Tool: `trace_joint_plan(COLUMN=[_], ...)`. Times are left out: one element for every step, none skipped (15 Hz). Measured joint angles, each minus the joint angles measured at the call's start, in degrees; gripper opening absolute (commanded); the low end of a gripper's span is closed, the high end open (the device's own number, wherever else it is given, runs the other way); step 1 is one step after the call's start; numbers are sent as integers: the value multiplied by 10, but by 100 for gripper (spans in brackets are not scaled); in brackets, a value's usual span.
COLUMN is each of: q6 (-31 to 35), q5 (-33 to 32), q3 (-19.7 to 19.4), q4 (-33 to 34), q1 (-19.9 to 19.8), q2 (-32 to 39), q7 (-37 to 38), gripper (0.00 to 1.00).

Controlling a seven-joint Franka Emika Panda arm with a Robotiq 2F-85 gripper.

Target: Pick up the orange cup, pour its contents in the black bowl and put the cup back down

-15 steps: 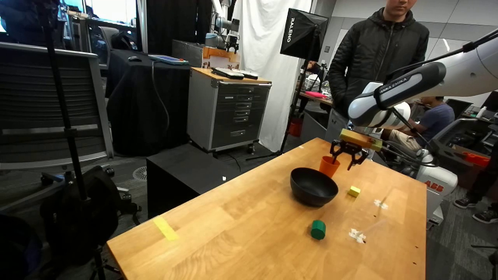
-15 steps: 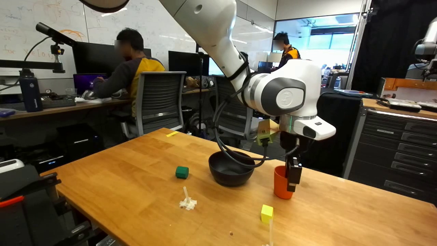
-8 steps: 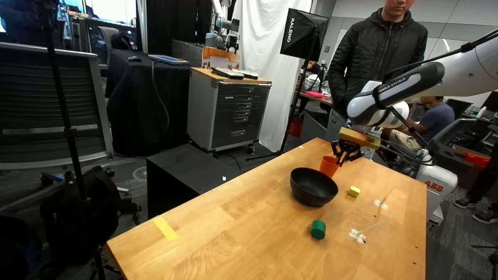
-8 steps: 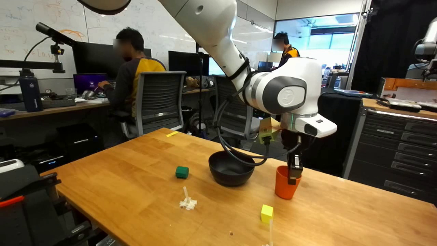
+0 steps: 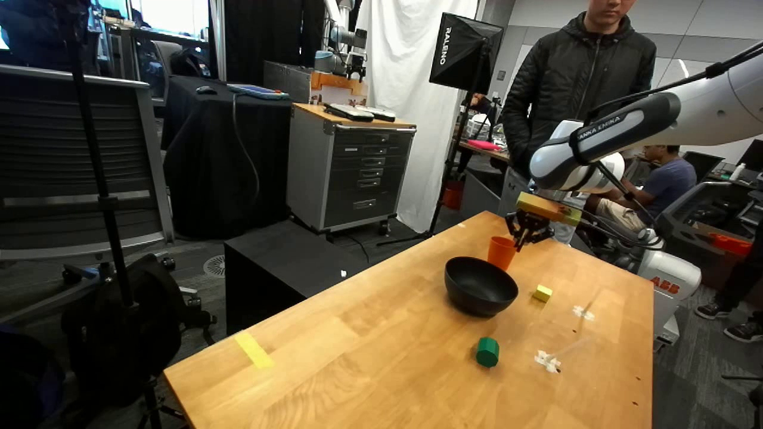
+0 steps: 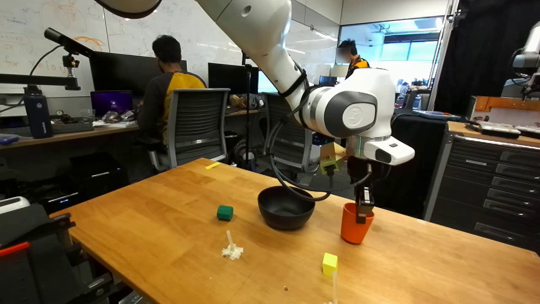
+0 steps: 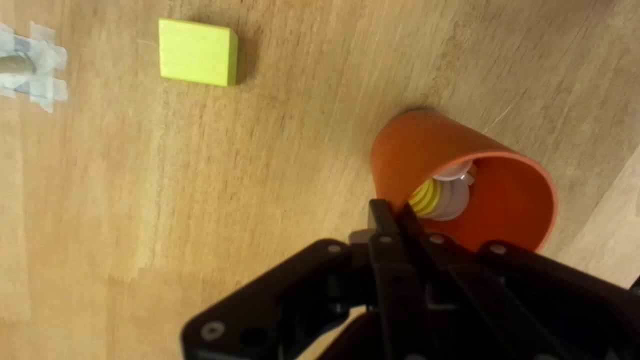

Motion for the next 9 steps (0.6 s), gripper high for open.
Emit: trace_joint_plan(q6=[0, 0, 0, 0, 1, 2, 4, 9, 14], q5=[-3, -5, -9, -14, -18, -23, -31, -40, -50], q3=[0, 0, 0, 0, 0, -1, -3, -7, -13], q4=[0, 0, 0, 0, -1, -1, -2, -5, -10], q1=[1, 3, 6, 8, 11, 15, 20, 26, 35], q2=[0, 0, 0, -1, -3, -6, -10, -14, -19], q7=[0, 0, 0, 0, 0, 0, 0, 0, 0], gripper=[1, 1, 1, 1, 1, 1, 1, 1, 1])
